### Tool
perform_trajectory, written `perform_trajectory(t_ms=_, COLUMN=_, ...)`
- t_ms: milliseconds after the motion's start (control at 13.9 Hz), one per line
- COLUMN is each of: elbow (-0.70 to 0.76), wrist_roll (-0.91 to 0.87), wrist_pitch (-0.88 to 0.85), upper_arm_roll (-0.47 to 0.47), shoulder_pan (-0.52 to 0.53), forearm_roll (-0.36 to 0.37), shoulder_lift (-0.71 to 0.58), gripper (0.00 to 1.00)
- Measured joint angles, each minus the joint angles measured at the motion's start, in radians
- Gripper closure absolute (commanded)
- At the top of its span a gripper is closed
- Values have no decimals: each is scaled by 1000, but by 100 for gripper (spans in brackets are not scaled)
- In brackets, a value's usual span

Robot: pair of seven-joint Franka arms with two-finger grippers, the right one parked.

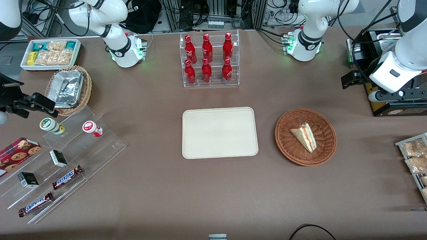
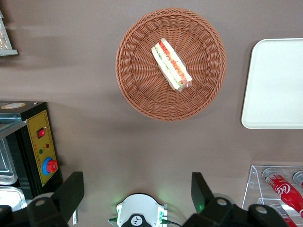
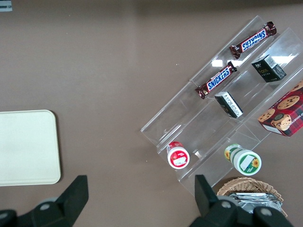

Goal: Place sandwich from basket to tray
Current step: 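Move the left gripper over the wrapped sandwich in the wicker basket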

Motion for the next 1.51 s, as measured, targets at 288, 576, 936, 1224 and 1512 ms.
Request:
perform_trajectory(t_ms=288, elbow=-5, wrist_roll=0, wrist_pitch=2, upper_arm_roll=0, shoulder_pan=0, forearm_roll=0, shoulder_lift=9, gripper=0)
perform_trajectory(t_ms=576, elbow=-68, wrist_roll=0, wrist_pitch=76, upper_arm_roll=-1, shoulder_pan=-2, forearm_roll=0, shoulder_lift=54, gripper=0)
perform_trajectory(t_ms=936, elbow=-251, wrist_roll=0, wrist_pitch=312, upper_arm_roll=-7, shoulder_pan=-7, forearm_roll=0, shoulder_lift=69, gripper=0)
perform_trajectory(t_ms=1224, elbow=-389, wrist_roll=-1, wrist_pitch=498, upper_arm_roll=-8, shoulder_pan=-16, forearm_roll=0, shoulder_lift=68, gripper=0)
perform_trajectory(t_ms=1512, elbow=-522, wrist_roll=-70, wrist_pitch=695, upper_arm_roll=-8, shoulder_pan=-28, forearm_roll=0, shoulder_lift=59, gripper=0)
